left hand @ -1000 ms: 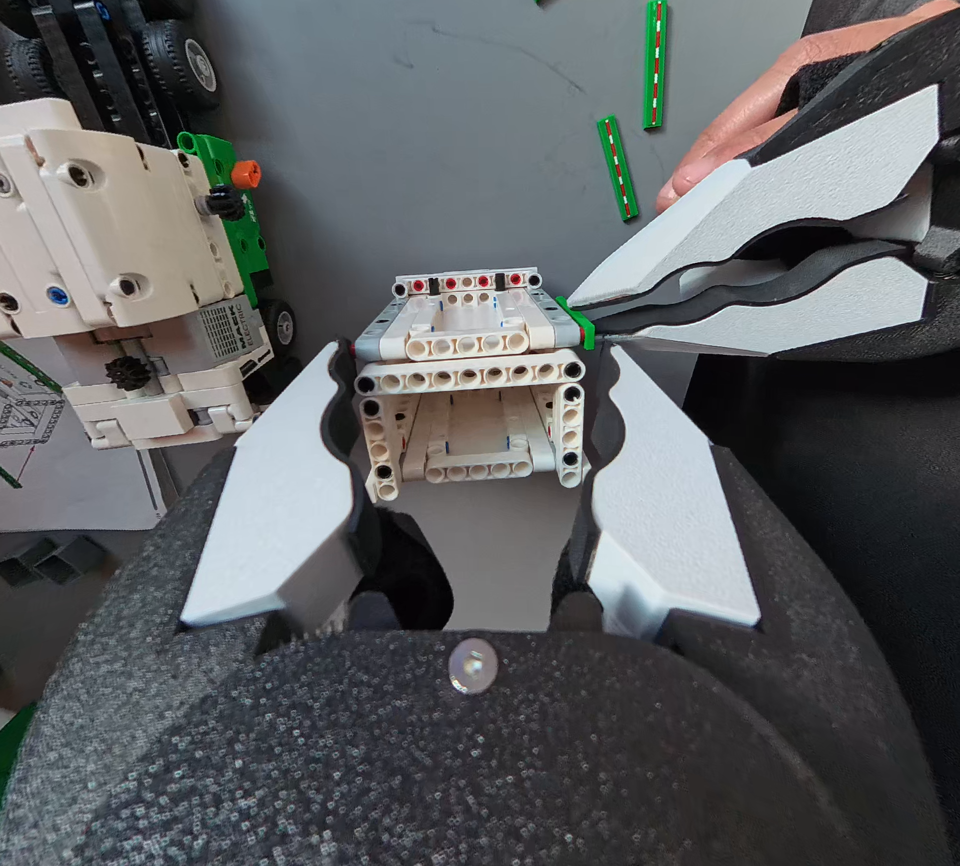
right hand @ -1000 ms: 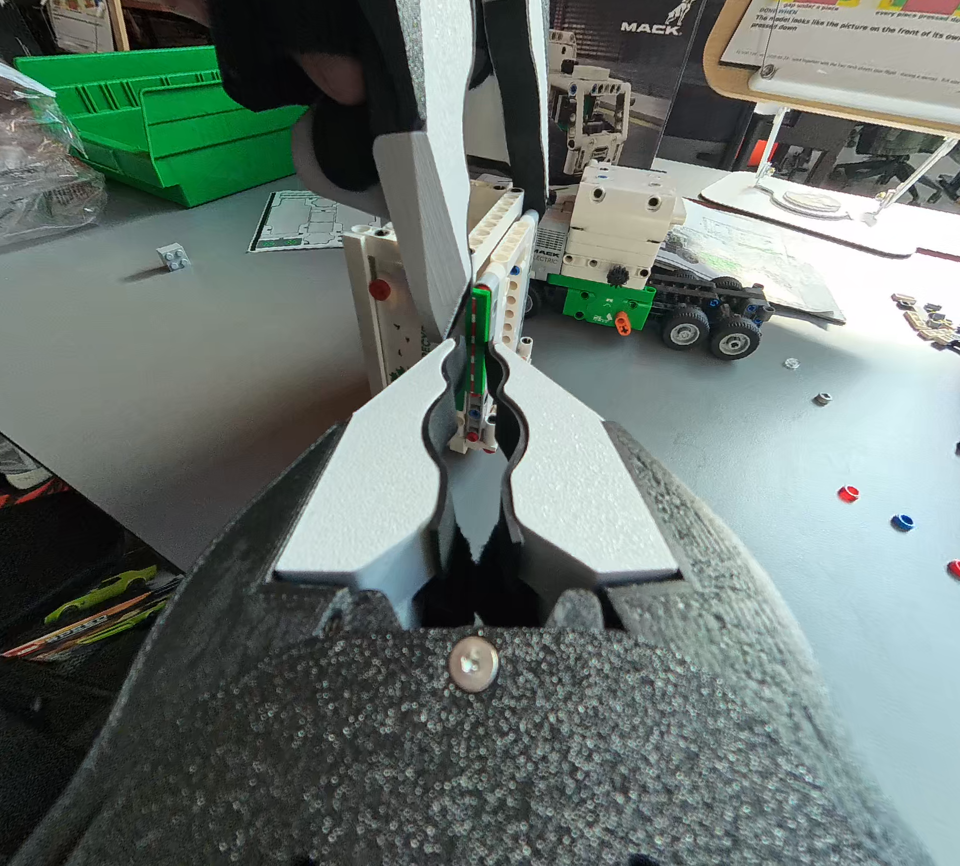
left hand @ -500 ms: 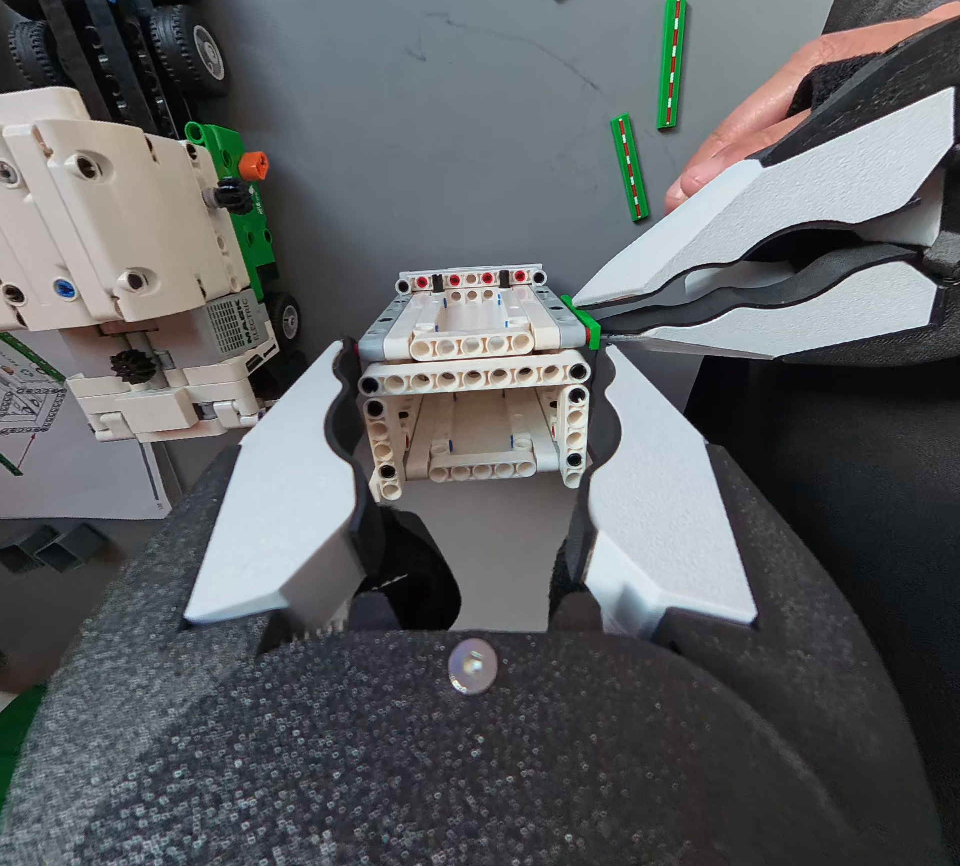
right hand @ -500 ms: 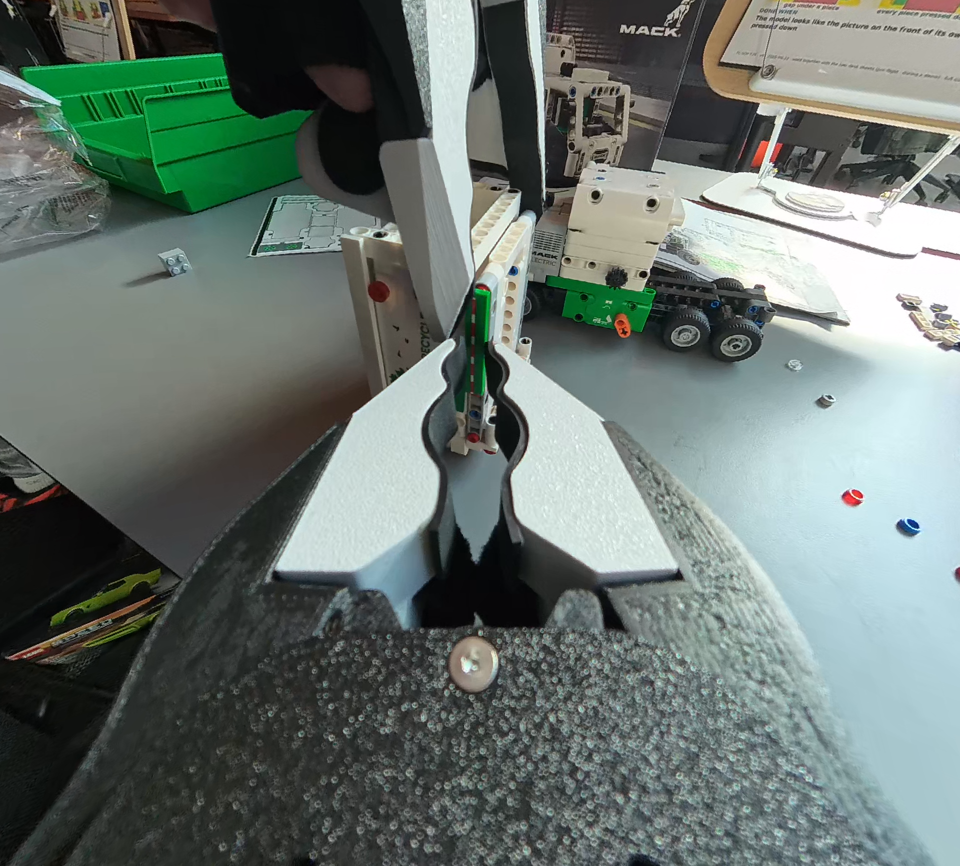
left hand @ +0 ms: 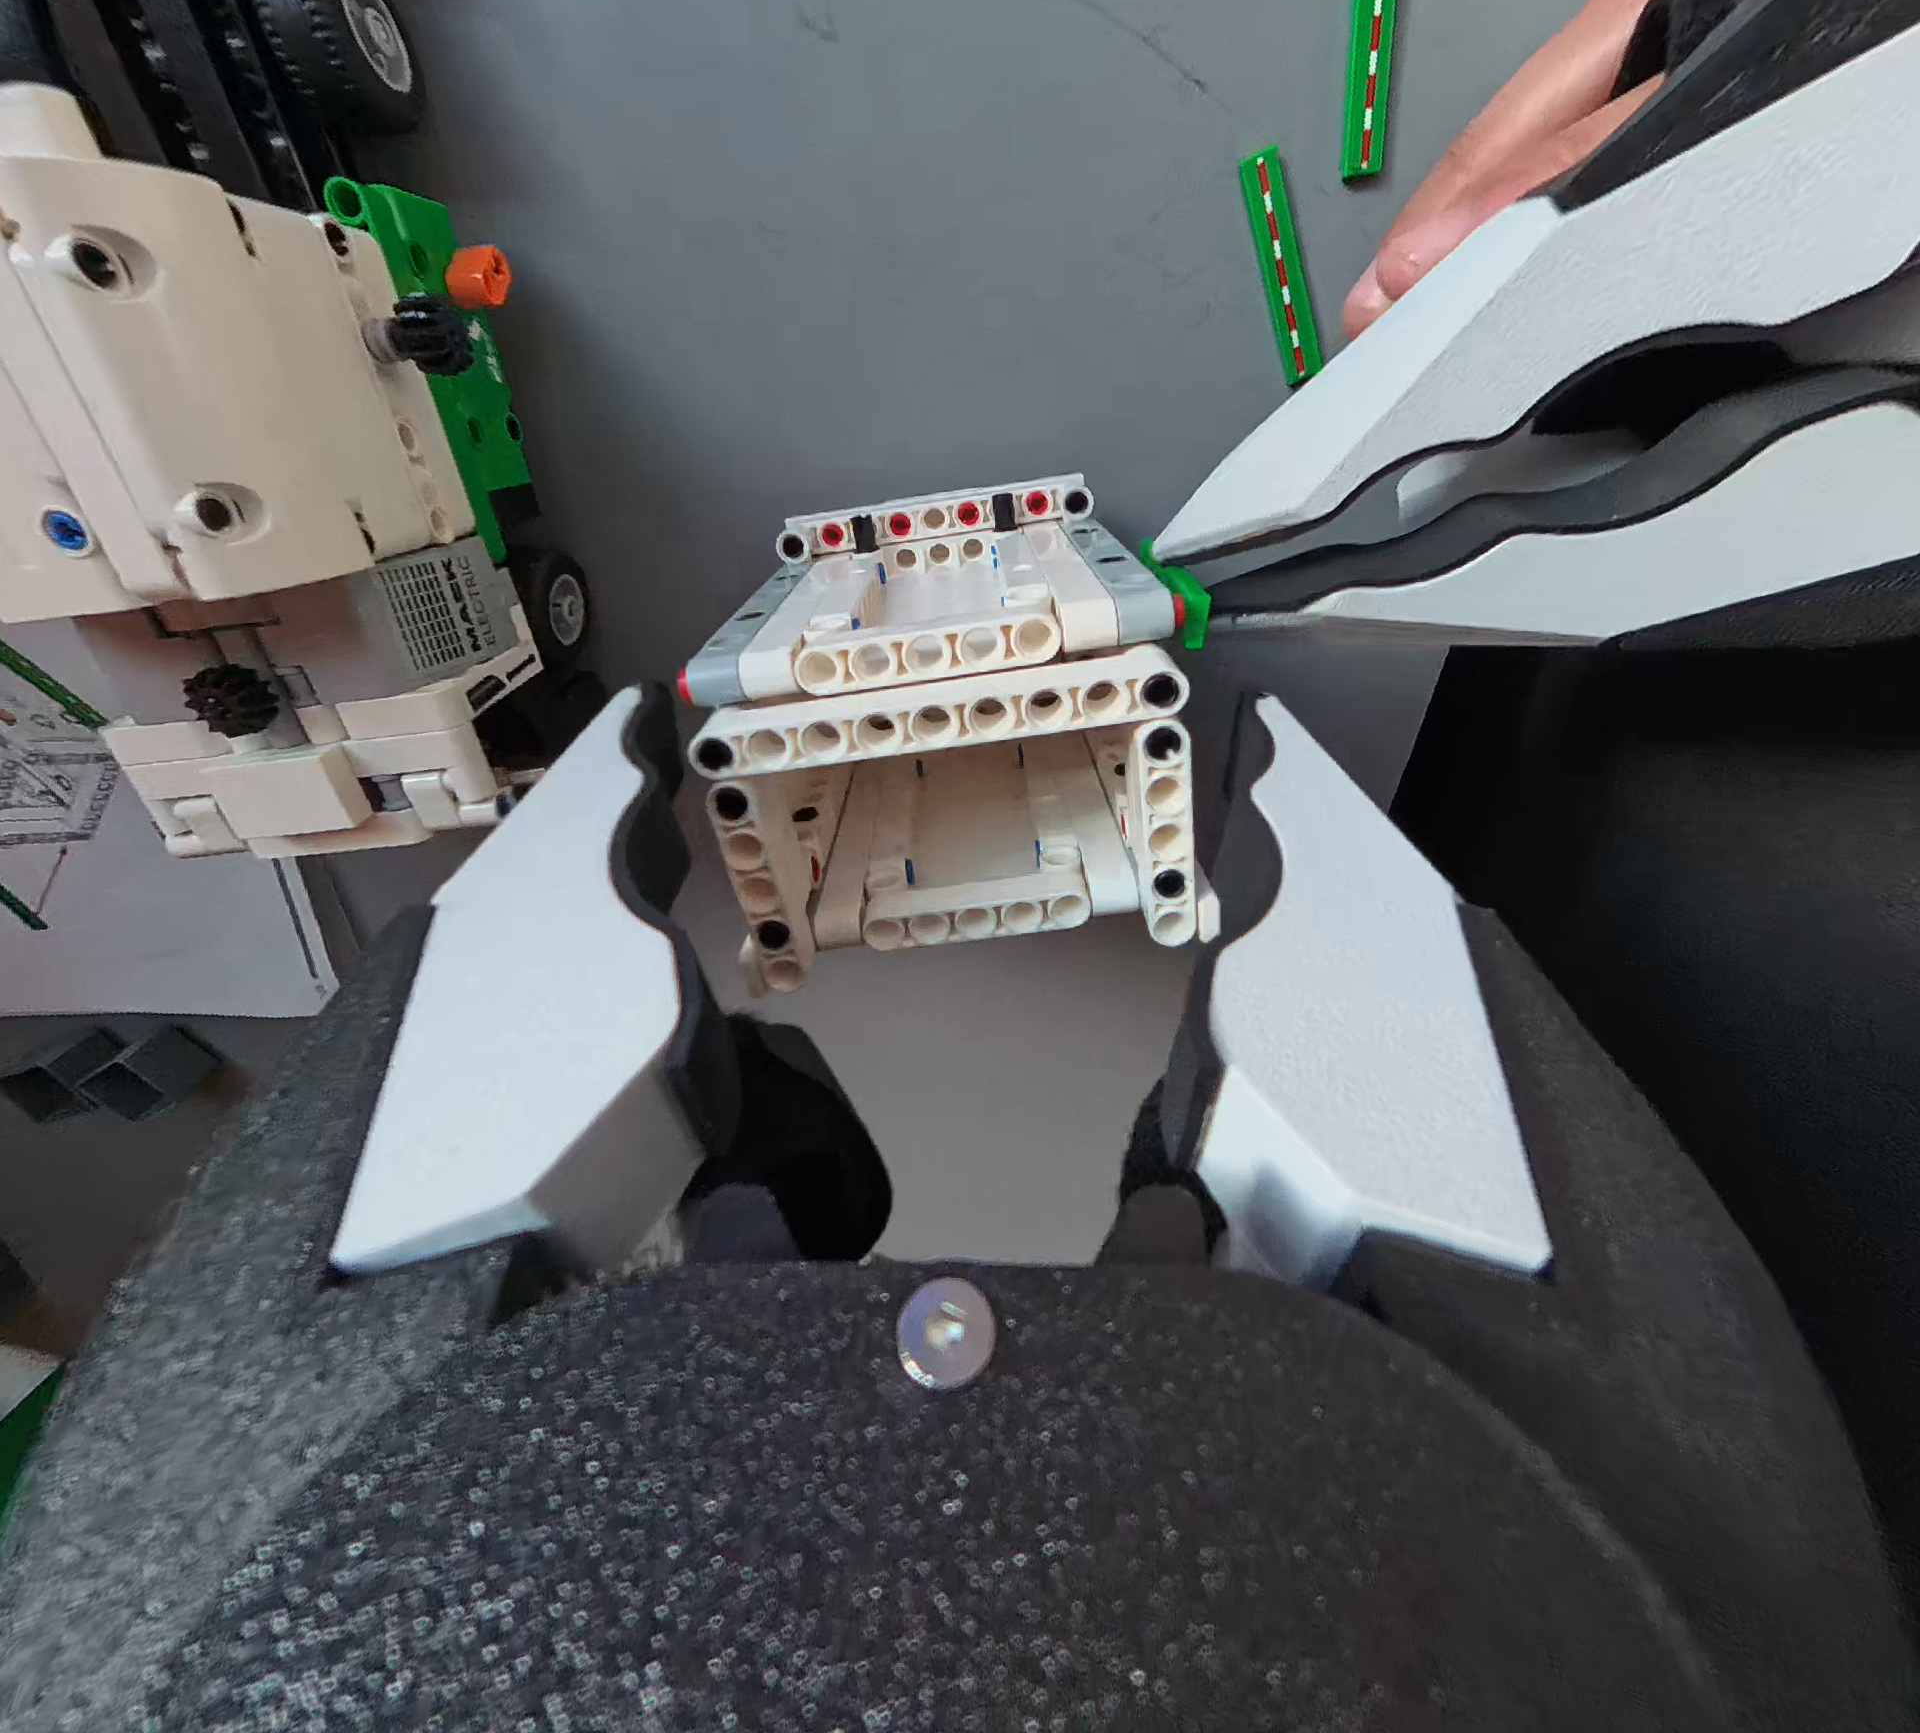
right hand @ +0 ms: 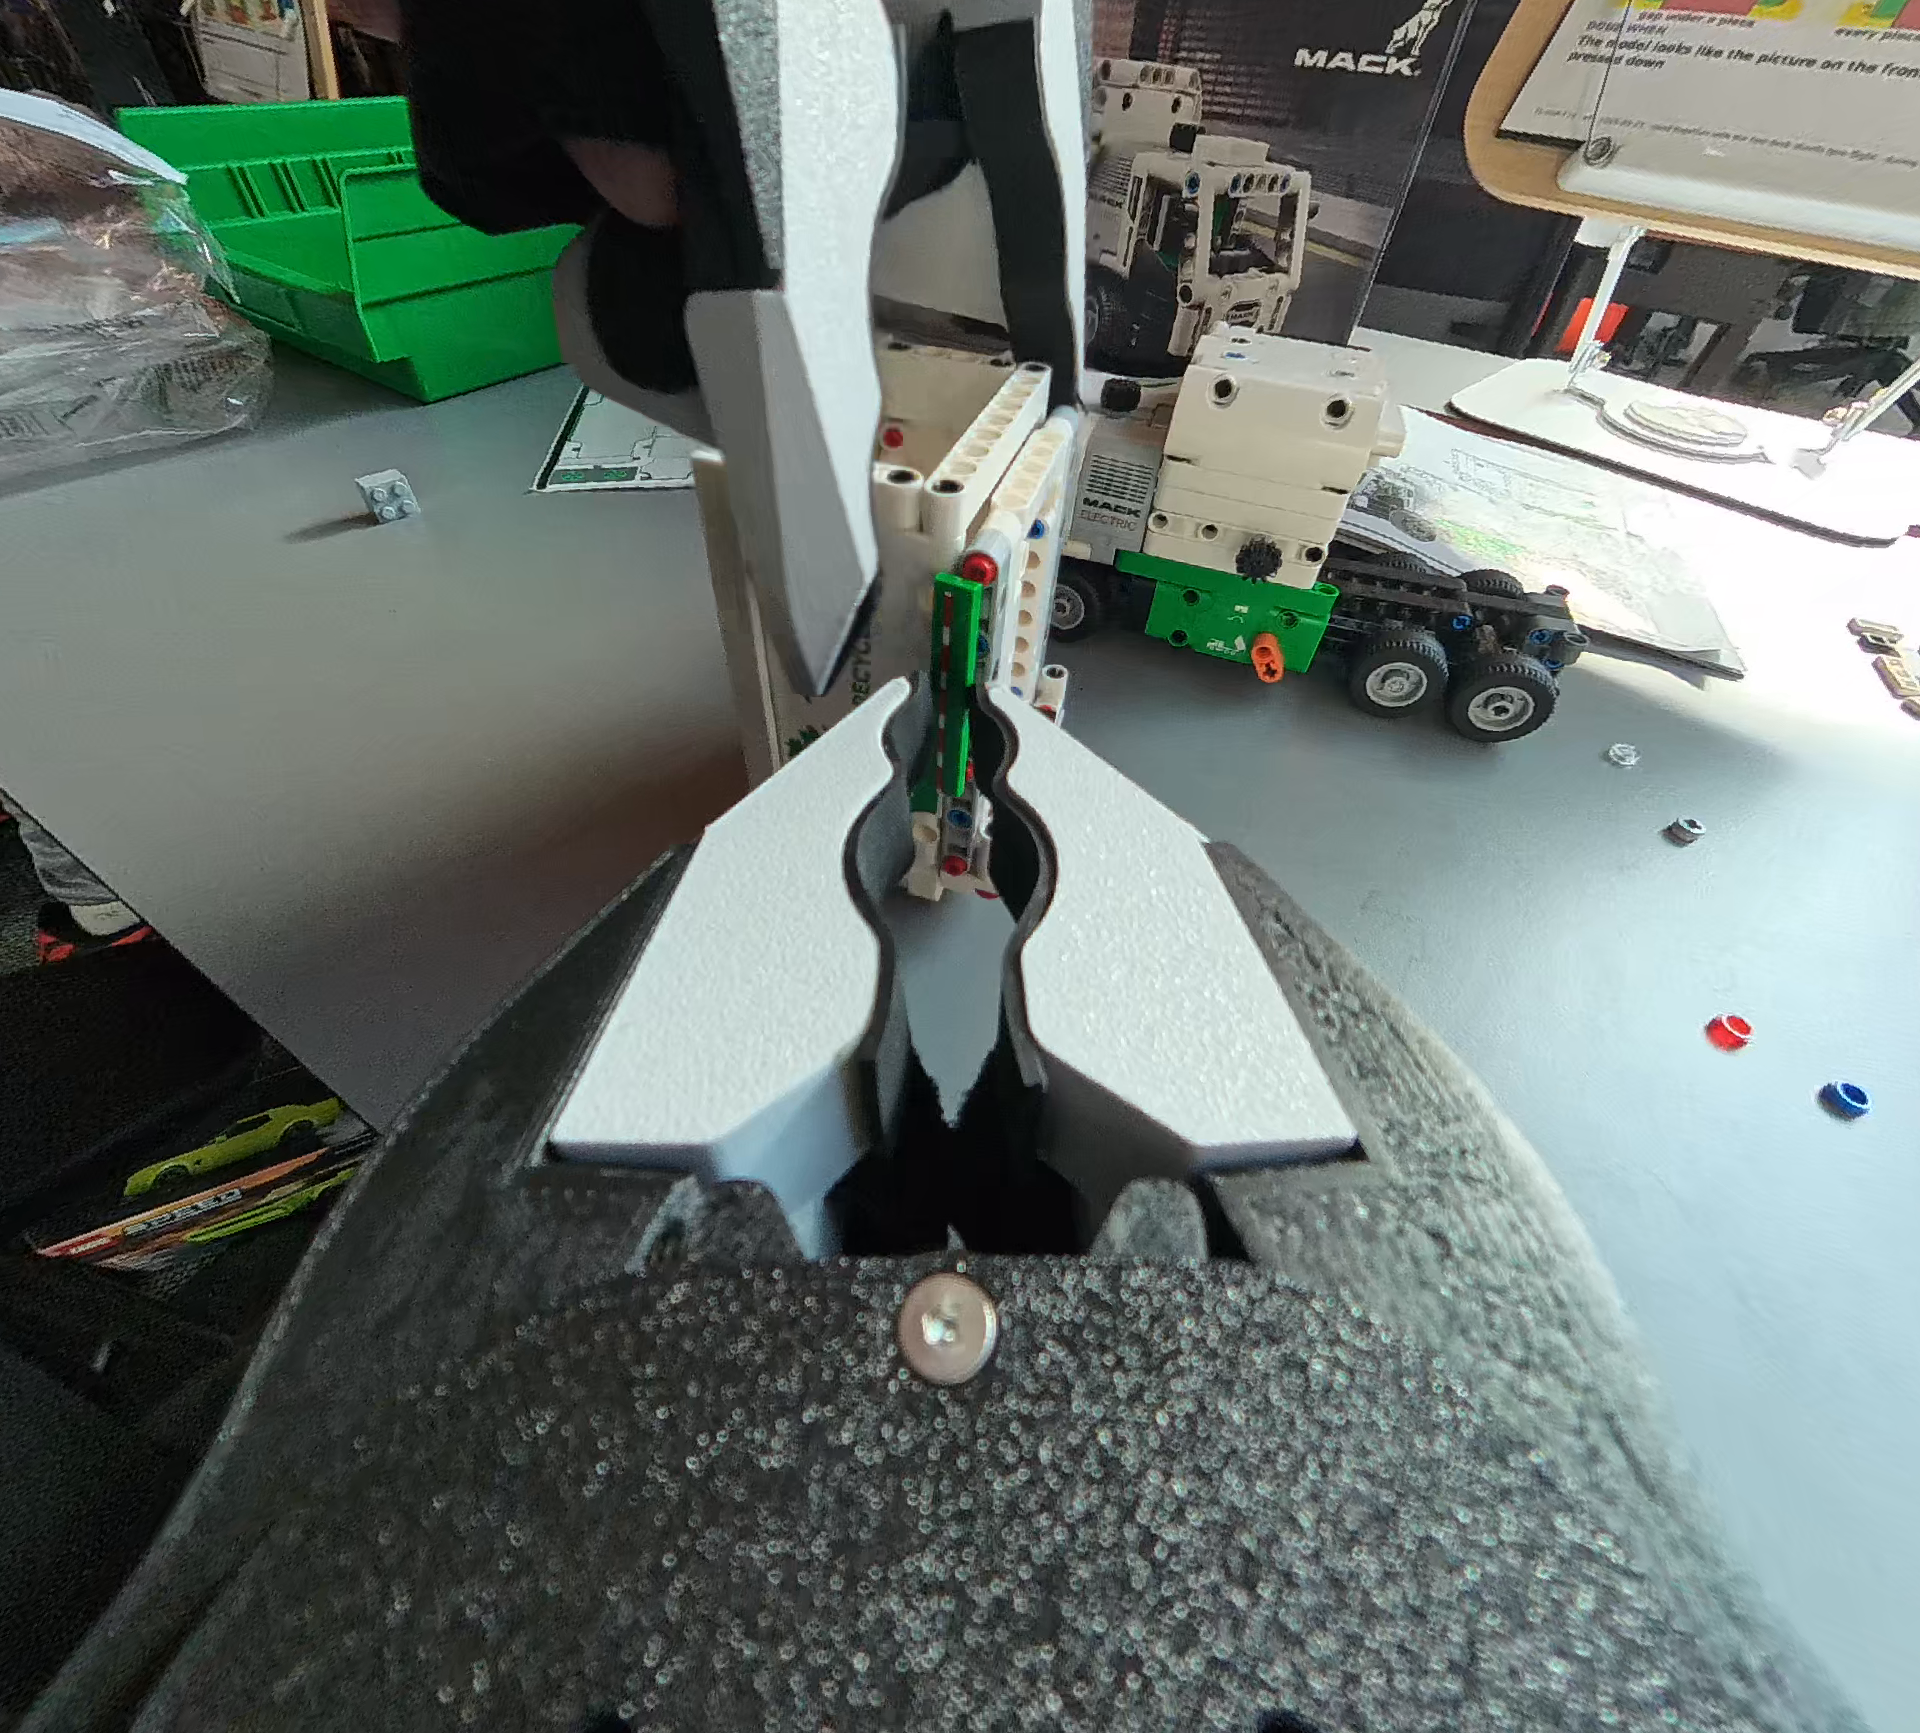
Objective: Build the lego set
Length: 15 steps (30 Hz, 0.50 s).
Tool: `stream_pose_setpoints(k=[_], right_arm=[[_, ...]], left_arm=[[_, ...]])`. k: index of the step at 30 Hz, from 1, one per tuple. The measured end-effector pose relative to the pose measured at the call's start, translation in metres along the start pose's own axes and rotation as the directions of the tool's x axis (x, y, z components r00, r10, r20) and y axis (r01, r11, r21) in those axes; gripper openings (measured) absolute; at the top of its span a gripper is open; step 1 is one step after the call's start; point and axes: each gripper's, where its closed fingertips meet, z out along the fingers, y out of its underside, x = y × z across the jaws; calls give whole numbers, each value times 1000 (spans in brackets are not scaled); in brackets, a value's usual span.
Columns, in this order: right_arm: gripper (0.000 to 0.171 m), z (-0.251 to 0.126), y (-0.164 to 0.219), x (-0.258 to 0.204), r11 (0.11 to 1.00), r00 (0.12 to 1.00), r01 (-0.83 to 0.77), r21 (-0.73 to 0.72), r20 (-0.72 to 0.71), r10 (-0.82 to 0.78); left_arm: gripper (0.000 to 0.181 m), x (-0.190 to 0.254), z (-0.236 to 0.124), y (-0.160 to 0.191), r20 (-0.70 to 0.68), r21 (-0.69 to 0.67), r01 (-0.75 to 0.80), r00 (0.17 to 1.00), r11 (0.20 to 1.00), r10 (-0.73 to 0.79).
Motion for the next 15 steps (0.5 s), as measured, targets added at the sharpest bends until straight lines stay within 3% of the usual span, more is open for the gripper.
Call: stream_pose_setpoints(k=[9,14,15], right_arm=[[6,-30,7,31,999,999,-25,-30,43,26],[6,-39,17,55,996,997,24,-80,75,-18],[6,-41,19,61,996,997,28,-90,79,-21]], left_arm=[[102,1,11,13,-39,-95,91,995,991,-95],[99,1,4,6,-101,-2,190,977,982,-189],[90,1,1,2,-124,38,224,968,974,-218]])
